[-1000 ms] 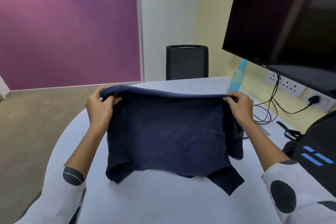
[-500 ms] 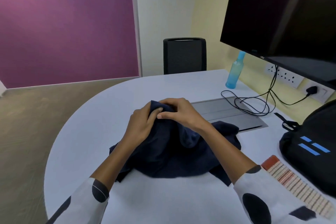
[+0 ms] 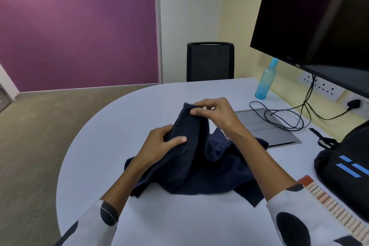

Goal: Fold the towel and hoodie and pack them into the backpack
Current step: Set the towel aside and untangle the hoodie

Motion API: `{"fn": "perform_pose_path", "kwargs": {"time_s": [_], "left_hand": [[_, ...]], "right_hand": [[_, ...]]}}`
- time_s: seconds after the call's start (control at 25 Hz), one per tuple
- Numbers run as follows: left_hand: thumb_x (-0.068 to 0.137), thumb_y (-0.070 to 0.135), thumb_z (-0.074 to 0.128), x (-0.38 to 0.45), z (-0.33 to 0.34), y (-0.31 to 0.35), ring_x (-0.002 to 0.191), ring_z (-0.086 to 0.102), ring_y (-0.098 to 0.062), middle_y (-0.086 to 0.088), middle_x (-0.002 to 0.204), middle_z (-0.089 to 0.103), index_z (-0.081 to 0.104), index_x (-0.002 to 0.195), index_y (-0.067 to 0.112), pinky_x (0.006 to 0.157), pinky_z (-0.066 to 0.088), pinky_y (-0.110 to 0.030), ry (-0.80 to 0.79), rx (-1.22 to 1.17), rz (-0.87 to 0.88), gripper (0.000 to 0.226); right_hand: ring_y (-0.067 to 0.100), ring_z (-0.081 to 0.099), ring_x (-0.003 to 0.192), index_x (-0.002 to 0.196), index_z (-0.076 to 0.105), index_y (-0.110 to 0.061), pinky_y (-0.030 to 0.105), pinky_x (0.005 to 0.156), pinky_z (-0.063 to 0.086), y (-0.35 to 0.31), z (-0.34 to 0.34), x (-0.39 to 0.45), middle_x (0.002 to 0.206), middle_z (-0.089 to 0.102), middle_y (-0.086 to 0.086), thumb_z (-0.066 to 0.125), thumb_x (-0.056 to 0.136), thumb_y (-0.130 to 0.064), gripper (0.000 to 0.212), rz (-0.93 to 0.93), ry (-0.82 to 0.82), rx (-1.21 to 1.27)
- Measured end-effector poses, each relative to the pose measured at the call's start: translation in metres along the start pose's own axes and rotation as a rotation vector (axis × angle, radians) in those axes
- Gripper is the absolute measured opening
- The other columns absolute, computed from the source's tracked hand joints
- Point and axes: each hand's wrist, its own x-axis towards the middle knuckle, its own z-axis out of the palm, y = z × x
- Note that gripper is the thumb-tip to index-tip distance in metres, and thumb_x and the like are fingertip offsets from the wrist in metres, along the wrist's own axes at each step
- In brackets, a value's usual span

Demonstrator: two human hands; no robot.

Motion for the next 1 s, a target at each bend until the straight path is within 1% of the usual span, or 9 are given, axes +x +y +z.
{"fn": "perform_pose_path", "kwargs": {"time_s": [0.16, 0.24, 0.32, 0.44, 0.52, 0.6, 0.8, 0.92, 1.0], "left_hand": [[0.073, 0.052, 0.066, -0.01, -0.006, -0.061, 0.059, 0.057, -0.021, -0.012, 0.071, 0.064, 0.062, 0.076, 0.005, 0.056, 0.046, -0.036, 0.072, 0.192, -0.117, 0.048], [0.076, 0.041, 0.069, -0.019, -0.009, -0.094, 0.064, 0.061, -0.024, -0.004, 0.068, 0.066, 0.063, 0.075, 0.011, 0.06, 0.049, -0.036, 0.057, 0.319, -0.226, 0.031], [0.082, 0.03, 0.068, -0.037, -0.009, -0.126, 0.068, 0.062, -0.021, 0.002, 0.067, 0.066, 0.063, 0.07, 0.02, 0.063, 0.047, -0.031, 0.006, 0.488, -0.341, 0.016], [0.089, 0.019, 0.057, -0.065, -0.009, -0.159, 0.075, 0.064, -0.014, 0.007, 0.078, 0.068, 0.057, 0.066, 0.038, 0.066, 0.047, -0.026, -0.003, 0.599, -0.459, 0.03], [0.091, 0.02, 0.059, -0.07, -0.011, -0.161, 0.08, 0.064, -0.013, 0.008, 0.083, 0.067, 0.055, 0.07, 0.039, 0.067, 0.046, -0.024, 0.071, 0.505, -0.453, 0.028], [0.084, 0.034, 0.069, -0.065, -0.01, -0.147, 0.087, 0.063, -0.011, 0.008, 0.088, 0.066, 0.06, 0.083, 0.035, 0.07, 0.044, -0.023, 0.161, 0.342, -0.387, 0.01], [0.072, 0.055, 0.073, -0.023, 0.029, -0.079, 0.105, 0.053, 0.003, 0.016, 0.114, 0.056, 0.056, 0.121, 0.031, 0.079, 0.04, -0.013, 0.23, -0.002, -0.198, 0.057], [0.073, 0.057, 0.072, 0.0, 0.041, -0.028, 0.11, 0.051, 0.005, 0.019, 0.121, 0.054, 0.05, 0.127, 0.033, 0.081, 0.04, -0.01, 0.269, -0.089, -0.059, 0.063], [0.078, 0.05, 0.071, 0.012, 0.043, -0.001, 0.106, 0.055, 0.005, 0.021, 0.119, 0.058, 0.052, 0.125, 0.034, 0.082, 0.046, -0.011, 0.291, -0.165, 0.025, 0.053]], "right_hand": [[0.008, 0.056, 0.043, 0.09, 0.071, -0.003, 0.018, 0.042, 0.044, -0.009, -0.026, 0.011, 0.07, 0.064, 0.005, 0.073, 0.082, -0.009, 0.01, 0.037, 0.183, 0.084], [0.016, 0.064, 0.048, 0.087, 0.065, -0.002, 0.026, 0.048, 0.055, -0.01, -0.039, 0.015, 0.074, 0.062, 0.01, 0.066, 0.086, -0.003, 0.001, 0.038, 0.245, 0.226], [0.018, 0.067, 0.052, 0.083, 0.06, -0.005, 0.028, 0.053, 0.058, -0.014, -0.054, 0.018, 0.077, 0.06, 0.012, 0.06, 0.089, 0.0, 0.008, 0.009, 0.321, 0.321], [0.02, 0.07, 0.058, 0.085, 0.053, -0.005, 0.029, 0.056, 0.059, -0.025, -0.08, 0.027, 0.082, 0.059, 0.013, 0.055, 0.093, -0.002, 0.009, -0.023, 0.415, 0.429], [0.021, 0.071, 0.062, 0.087, 0.052, -0.006, 0.031, 0.06, 0.06, -0.031, -0.092, 0.032, 0.083, 0.06, 0.011, 0.055, 0.094, -0.003, 0.008, -0.031, 0.439, 0.47], [0.021, 0.071, 0.061, 0.081, 0.053, -0.007, 0.034, 0.064, 0.061, -0.035, -0.092, 0.033, 0.079, 0.063, 0.009, 0.058, 0.092, -0.003, 0.012, -0.025, 0.427, 0.47], [0.021, 0.069, 0.056, 0.082, 0.063, -0.003, 0.032, 0.06, 0.06, -0.025, -0.045, 0.022, 0.074, 0.065, 0.011, 0.066, 0.084, 0.001, 0.006, 0.025, 0.291, 0.407], [0.022, 0.067, 0.053, 0.086, 0.068, 0.0, 0.029, 0.059, 0.057, -0.013, -0.014, 0.012, 0.075, 0.065, 0.012, 0.073, 0.079, -0.002, 0.009, 0.058, 0.182, 0.288], [0.02, 0.064, 0.052, 0.086, 0.071, -0.002, 0.028, 0.059, 0.055, -0.004, 0.003, 0.007, 0.073, 0.068, 0.009, 0.077, 0.076, -0.007, 0.013, 0.068, 0.089, 0.165]]}}
